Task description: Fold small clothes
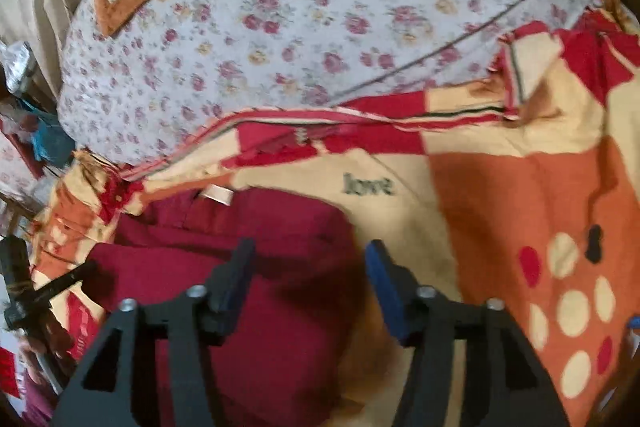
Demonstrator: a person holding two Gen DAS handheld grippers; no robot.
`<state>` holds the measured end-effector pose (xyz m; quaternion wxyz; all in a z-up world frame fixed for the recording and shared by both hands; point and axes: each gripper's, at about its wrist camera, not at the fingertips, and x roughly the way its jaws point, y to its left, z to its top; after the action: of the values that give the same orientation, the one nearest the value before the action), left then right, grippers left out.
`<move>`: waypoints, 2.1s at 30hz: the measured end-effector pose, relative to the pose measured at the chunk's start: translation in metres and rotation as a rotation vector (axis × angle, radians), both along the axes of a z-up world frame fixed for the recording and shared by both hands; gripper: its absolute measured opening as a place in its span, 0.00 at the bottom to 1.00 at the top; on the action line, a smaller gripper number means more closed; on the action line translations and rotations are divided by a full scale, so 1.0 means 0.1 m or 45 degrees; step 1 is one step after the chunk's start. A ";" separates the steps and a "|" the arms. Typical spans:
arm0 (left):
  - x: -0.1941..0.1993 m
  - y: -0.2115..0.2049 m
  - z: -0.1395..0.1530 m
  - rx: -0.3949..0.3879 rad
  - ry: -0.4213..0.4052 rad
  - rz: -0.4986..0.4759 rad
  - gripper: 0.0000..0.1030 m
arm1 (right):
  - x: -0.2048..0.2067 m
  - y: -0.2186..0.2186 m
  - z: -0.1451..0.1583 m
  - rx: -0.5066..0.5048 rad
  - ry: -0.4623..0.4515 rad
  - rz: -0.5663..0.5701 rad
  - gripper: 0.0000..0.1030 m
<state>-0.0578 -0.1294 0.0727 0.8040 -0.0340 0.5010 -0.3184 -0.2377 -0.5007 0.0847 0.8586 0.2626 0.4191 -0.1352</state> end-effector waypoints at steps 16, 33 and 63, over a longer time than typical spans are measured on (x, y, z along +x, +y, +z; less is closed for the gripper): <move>0.05 -0.14 -0.19 0.127 -0.105 0.025 0.00 | 0.18 -0.10 -0.41 -0.007 0.040 -0.052 0.45; -0.19 0.07 -0.08 0.184 -0.168 0.111 0.10 | -0.44 0.41 -0.24 -0.124 0.113 0.055 0.34; -0.35 0.04 -0.19 0.301 -0.213 0.154 0.11 | -0.58 0.72 -0.34 -0.098 0.166 0.064 0.51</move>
<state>-0.0928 -0.1251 0.0533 0.8590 0.0573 0.4634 -0.2099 -0.2954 -0.4283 0.0510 0.8420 0.2094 0.4751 -0.1465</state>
